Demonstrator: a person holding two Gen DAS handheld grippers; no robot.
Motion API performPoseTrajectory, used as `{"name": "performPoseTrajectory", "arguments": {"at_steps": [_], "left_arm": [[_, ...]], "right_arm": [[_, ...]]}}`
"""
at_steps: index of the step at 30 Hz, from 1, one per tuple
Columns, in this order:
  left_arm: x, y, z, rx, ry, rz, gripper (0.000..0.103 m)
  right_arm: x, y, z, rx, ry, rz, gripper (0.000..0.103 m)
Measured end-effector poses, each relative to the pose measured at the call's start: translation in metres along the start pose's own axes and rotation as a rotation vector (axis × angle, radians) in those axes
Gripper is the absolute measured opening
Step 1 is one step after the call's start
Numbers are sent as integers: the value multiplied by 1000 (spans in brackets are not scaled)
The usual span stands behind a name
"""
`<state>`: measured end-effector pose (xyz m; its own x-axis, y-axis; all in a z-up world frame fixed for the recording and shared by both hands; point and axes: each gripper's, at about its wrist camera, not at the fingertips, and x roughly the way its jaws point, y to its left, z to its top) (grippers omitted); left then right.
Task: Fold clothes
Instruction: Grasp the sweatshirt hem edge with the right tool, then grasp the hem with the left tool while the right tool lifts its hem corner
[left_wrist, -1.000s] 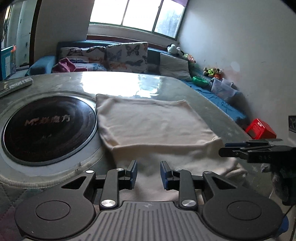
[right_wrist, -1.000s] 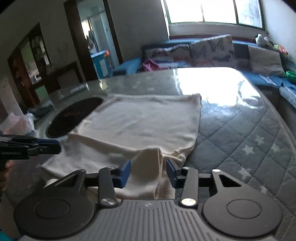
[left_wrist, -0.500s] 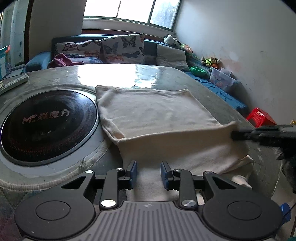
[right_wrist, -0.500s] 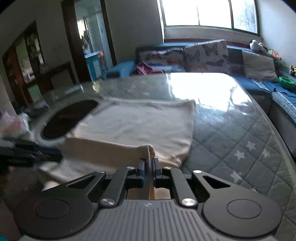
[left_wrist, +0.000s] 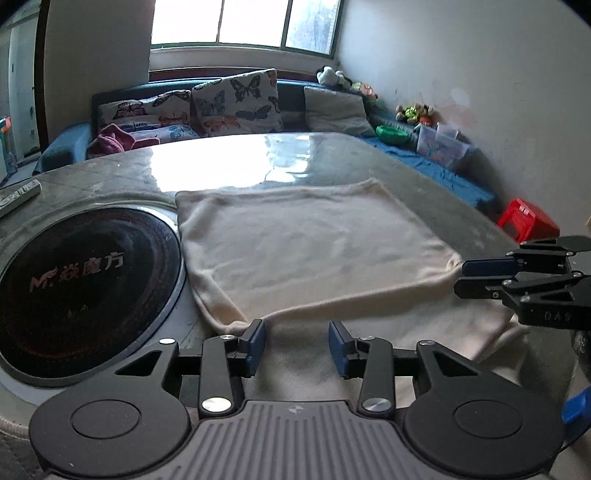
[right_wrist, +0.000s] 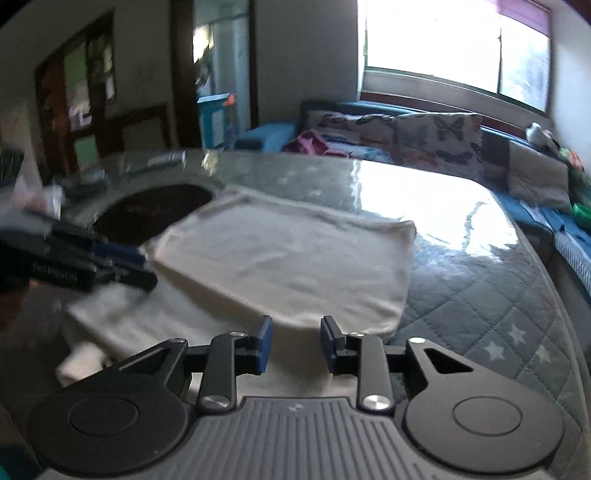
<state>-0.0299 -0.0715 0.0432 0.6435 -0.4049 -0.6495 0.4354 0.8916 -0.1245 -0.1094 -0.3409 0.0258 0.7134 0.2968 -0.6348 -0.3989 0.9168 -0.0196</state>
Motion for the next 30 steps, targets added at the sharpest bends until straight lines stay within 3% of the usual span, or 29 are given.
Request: {"name": "performPoseTrajectory", "arguments": {"at_steps": [3, 6, 9, 13, 17, 26, 30], "left_arm": [[-5, 0, -2, 14, 1, 6, 42], [-20, -3, -6, 38, -7, -16, 42], [-36, -10, -15, 97, -5, -48, 42], [-58, -24, -33, 218, 13, -83, 42], [-74, -43, -51, 371, 8, -69, 44], [-57, -70, -74, 507, -14, -71, 43], [-51, -77, -77, 543, -38, -67, 30]], "right_arm": [[0, 4, -5, -52, 19, -14, 29], [-14, 8, -8, -75, -8, -17, 39], [-18, 11, -15, -87, 2, 15, 39], [-17, 16, -24, -137, 15, 3, 39], [-23, 19, -21, -146, -1, 11, 40], [-33, 19, -24, -180, 4, 3, 43], [-42, 17, -25, -194, 7, -2, 50]]}}
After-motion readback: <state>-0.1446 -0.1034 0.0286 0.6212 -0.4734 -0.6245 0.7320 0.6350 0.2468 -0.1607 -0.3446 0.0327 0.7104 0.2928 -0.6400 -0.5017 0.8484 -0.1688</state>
